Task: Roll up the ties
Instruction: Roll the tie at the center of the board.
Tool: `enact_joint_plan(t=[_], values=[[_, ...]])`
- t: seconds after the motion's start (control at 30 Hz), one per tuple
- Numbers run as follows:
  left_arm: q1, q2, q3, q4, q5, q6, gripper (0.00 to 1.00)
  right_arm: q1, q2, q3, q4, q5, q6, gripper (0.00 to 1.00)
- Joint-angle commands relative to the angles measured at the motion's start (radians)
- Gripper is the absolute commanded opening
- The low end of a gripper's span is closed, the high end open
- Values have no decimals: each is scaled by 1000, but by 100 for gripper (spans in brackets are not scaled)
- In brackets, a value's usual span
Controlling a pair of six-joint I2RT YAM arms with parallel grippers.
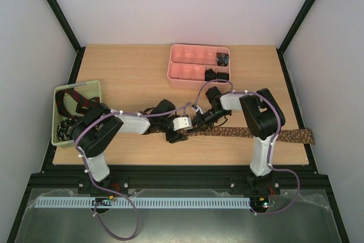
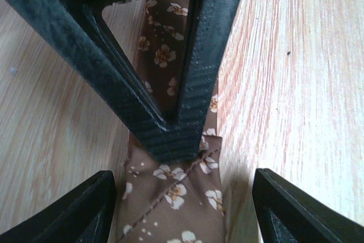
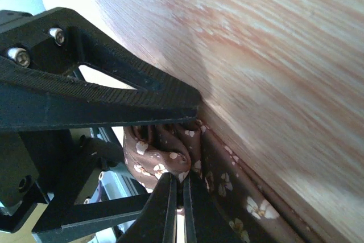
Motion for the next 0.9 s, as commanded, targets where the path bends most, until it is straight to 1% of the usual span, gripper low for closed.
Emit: enact_joint_plan(t=[0.0, 0.1, 0.17, 0.27, 0.37, 0.4, 0.43, 0.5, 0.53, 0.57, 0.7, 0.87], values=[[-13, 64, -12, 11, -36, 18, 61, -16, -3, 12, -113, 14, -55, 1], [-15, 75, -31, 16, -34, 37, 44, -20, -21, 21, -124, 10, -50, 1], [-17, 72, -51, 20, -45, 56, 38, -20, -30, 28, -120, 7, -38, 1], [-15, 64, -78, 40, -73, 82, 32, -20, -37, 40, -125, 2, -27, 1], [-5, 66, -80, 48, -63, 89, 30, -21, -35, 38, -120, 54, -30, 1], [1, 64, -81, 52, -50, 88, 31, -21, -25, 36, -120, 77, -37, 1], [7, 60, -85, 57, -37, 86, 36, -21, -11, 34, -122, 95, -45, 2], [19, 31, -103, 78, 11, 81, 52, -21, 14, 23, -117, 127, -53, 1], [23, 16, -117, 86, 31, 75, 57, -21, 26, 21, -114, 138, -57, 1], [28, 3, -127, 96, 52, 65, 59, -21, 36, 21, -113, 152, -60, 1], [49, -31, -178, 155, 104, 21, 63, -21, 64, 31, -129, 172, -78, 1], [70, -25, -211, 263, 115, -20, 65, -21, 72, 15, -127, 213, -97, 1]])
